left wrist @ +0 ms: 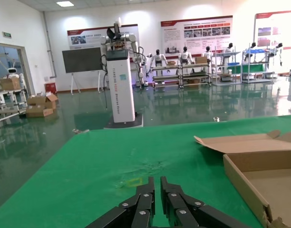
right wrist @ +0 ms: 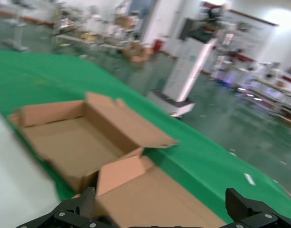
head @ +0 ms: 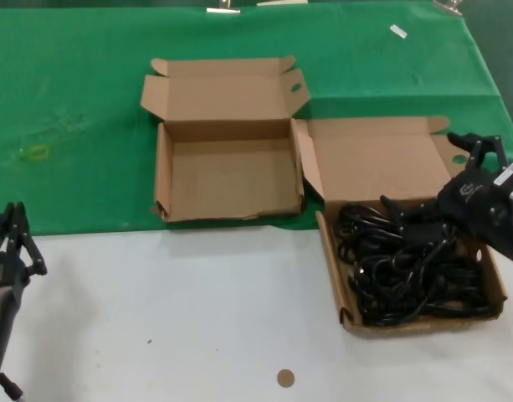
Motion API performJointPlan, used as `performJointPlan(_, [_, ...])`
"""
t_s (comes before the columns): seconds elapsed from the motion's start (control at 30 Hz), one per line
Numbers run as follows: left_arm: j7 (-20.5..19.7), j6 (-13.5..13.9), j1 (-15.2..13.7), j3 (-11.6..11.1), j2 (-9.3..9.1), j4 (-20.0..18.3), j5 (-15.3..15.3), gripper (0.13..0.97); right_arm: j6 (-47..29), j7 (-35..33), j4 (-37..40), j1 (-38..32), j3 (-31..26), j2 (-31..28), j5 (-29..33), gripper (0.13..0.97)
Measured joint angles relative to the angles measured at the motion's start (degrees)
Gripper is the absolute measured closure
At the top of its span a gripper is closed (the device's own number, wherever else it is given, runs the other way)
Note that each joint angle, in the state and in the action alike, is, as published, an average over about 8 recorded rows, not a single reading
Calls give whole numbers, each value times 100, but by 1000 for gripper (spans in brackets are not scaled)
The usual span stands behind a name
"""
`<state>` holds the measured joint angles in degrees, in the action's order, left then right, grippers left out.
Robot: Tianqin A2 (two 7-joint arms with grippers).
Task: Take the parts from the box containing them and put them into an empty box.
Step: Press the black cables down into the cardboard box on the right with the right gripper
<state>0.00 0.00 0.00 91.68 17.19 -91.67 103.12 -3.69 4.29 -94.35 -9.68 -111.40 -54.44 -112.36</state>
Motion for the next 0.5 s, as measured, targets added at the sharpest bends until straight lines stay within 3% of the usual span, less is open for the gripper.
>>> performJointPlan(0.5, [0, 0, 0, 0, 0, 0, 0, 953, -2444, 124, 207, -916, -98, -581, 983, 129])
